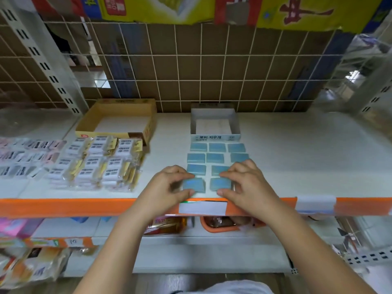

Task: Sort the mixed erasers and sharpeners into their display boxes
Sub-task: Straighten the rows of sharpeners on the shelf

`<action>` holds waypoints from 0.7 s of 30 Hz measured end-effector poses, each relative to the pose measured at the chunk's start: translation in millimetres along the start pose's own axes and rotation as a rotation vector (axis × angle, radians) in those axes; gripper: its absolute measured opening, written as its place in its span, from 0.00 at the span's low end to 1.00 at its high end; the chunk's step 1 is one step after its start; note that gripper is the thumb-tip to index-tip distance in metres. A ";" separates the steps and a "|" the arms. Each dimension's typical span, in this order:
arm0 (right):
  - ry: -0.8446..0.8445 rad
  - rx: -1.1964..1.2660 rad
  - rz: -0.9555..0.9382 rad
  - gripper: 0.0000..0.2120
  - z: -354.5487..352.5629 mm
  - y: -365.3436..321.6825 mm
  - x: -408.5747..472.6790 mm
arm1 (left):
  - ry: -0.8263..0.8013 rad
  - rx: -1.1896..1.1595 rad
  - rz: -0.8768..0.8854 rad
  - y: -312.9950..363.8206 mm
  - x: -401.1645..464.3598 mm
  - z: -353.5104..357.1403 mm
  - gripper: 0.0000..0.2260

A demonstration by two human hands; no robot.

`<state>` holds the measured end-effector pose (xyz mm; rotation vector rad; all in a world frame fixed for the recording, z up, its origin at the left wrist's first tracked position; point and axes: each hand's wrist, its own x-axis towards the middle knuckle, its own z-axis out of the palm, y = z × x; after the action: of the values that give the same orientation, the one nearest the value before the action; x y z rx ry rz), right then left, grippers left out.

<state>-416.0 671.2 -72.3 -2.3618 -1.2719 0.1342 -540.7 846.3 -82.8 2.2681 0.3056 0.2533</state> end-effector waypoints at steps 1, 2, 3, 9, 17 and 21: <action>-0.021 -0.028 0.004 0.29 -1.0 0.5 0.7 | -0.001 0.004 -0.008 1.3 0.0 0.0 0.16; -0.048 -0.059 0.010 0.28 -2.4 0.9 1.2 | -0.003 0.009 -0.015 2.4 0.3 0.0 0.16; -0.076 -0.097 0.013 0.26 -4.0 1.1 1.6 | -0.005 0.015 -0.019 3.3 0.8 0.2 0.16; -0.135 -0.128 0.034 0.22 -10.3 -3.3 3.9 | -0.003 0.055 -0.041 4.9 2.2 1.1 0.15; -0.217 -0.071 0.043 0.22 -16.2 -8.1 8.0 | -0.020 0.061 -0.050 5.5 1.3 0.8 0.17; -0.183 -0.056 0.051 0.22 -21.5 -9.0 6.1 | -0.022 0.063 -0.033 7.5 -0.7 -3.1 0.18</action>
<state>-413.1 673.0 -48.5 -2.4772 -1.3143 0.3416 -541.2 843.5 -75.2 2.3247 0.3436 0.2047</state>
